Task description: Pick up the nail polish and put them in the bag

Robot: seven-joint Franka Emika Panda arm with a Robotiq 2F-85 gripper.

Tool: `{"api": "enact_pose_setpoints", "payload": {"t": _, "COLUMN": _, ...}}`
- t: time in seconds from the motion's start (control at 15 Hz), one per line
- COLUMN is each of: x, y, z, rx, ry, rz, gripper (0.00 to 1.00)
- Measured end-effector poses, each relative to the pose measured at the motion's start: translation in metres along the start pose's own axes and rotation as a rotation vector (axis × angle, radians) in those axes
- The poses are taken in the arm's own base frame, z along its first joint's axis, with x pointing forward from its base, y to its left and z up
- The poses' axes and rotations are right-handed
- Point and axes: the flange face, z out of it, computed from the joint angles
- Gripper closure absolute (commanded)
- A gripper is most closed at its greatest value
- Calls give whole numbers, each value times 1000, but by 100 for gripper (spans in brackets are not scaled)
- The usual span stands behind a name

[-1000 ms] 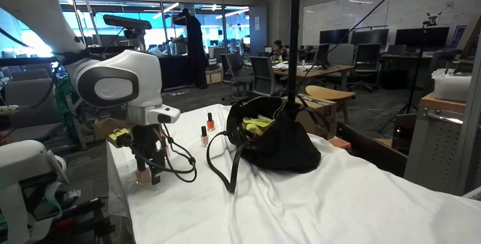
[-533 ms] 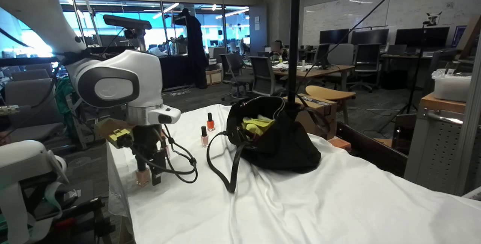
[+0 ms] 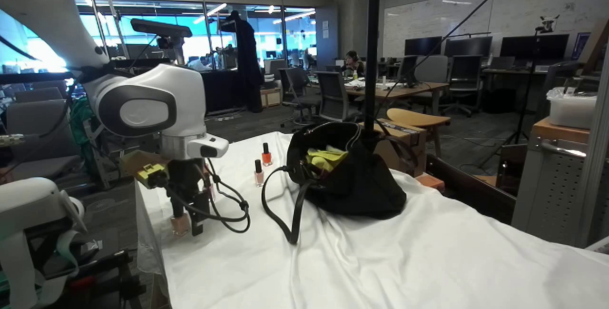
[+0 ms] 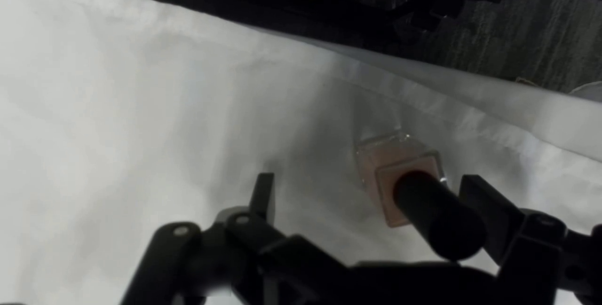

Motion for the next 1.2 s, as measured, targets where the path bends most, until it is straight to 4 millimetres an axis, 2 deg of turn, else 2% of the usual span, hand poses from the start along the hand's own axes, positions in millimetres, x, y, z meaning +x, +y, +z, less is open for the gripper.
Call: {"api": "enact_pose_setpoints", "payload": {"t": 1.2, "x": 1, "y": 0, "z": -6, "rx": -32, "ry": 12, "rz": -48, "gripper": 0}}
